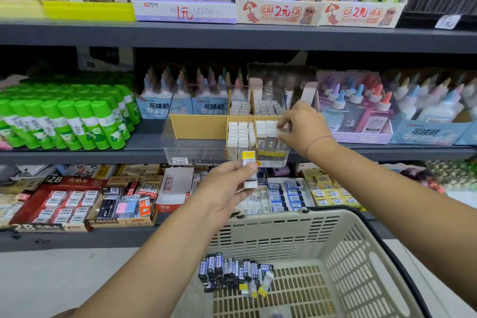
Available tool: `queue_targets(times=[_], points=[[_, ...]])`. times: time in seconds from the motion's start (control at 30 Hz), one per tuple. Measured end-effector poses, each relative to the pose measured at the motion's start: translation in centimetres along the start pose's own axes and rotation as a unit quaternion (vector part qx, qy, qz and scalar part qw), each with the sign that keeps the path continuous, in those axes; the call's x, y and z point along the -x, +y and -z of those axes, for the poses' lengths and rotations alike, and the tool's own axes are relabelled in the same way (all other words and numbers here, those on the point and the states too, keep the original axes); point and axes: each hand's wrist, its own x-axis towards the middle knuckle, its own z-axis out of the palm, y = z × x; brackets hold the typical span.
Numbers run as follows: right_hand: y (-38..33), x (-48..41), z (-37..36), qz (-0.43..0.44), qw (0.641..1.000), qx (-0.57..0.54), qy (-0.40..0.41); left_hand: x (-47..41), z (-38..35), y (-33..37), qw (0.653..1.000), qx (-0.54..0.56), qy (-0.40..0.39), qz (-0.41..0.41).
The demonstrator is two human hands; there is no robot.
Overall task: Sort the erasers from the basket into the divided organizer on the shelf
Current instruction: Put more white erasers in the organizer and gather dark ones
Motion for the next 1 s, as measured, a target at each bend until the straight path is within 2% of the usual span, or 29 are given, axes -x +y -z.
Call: queue_targets(times=[0.07, 0.13, 0.2, 0.27, 0.4, 0.47, 0.5, 0.53, 0.6, 0.63, 0.67, 0.7, 0.8, 0.87, 1.0], points=[[-1.2, 1.2, 1.1, 0.006, 0.993, -0.119, 0.007, 0.0, -0.1, 0.1, 1.0, 0.008, 0.008, -0.011], [-2.8, 3.3, 2.0, -0.005, 0.959, -0.277, -0.051, 0.0, -0.2, 0.2, 0.999, 0.024, 0.012, -0.028], [-3.7, 5.4, 1.8, -0.054, 0.896, -0.418, -0.142, -0.1, -0.2, 0.4, 0.997, 0.065, 0.012, -0.044], [-4.0, 6.9, 0.9, -0.106, 0.827, -0.514, -0.203, -0.1, -0.3, 0.6, 0.995, 0.086, 0.005, -0.055], [-4.3, 7.7, -0.2, -0.155, 0.706, -0.662, -0.199, 0.4, -0.8, 0.7, 0.993, 0.078, -0.016, -0.083], [-3.9, 7.1, 0.3, -0.161, 0.679, -0.693, -0.183, 0.5, -0.8, 1.0, 0.991, 0.002, 0.007, -0.131], [-3.5, 6.6, 0.9, -0.158, 0.688, -0.688, -0.17, 0.3, -0.4, 1.2, 0.982, -0.074, 0.043, -0.166], [-2.9, 5.9, 1.5, -0.147, 0.721, -0.661, -0.147, -0.1, 0.1, 1.3, 0.958, -0.171, 0.09, -0.212], [-1.6, 4.3, 2.8, -0.093, 0.847, -0.517, -0.081, -0.9, 1.4, 1.5, 0.857, -0.382, 0.161, -0.306], [-1.0, 3.4, 3.3, -0.055, 0.908, -0.413, -0.05, -1.2, 1.8, 1.4, 0.809, -0.458, 0.163, -0.329], [-0.5, 2.6, 3.6, -0.016, 0.949, -0.312, -0.036, -1.6, 2.0, 1.1, 0.776, -0.518, 0.15, -0.328], [-0.2, 1.8, 3.8, 0.017, 0.973, -0.226, -0.04, -1.9, 2.1, 0.7, 0.748, -0.572, 0.132, -0.311], [-0.2, 0.2, 3.0, 0.091, 0.989, -0.075, -0.085, -2.7, 2.1, -0.5, 0.657, -0.699, 0.105, -0.261], [-0.7, -0.3, 1.9, 0.127, 0.986, -0.036, -0.101, -2.8, 2.2, -0.6, 0.643, -0.716, 0.101, -0.252], [-1.1, -1.0, -0.2, 0.158, 0.983, -0.026, -0.087, -2.7, 2.2, -0.4, 0.644, -0.719, 0.097, -0.242]])
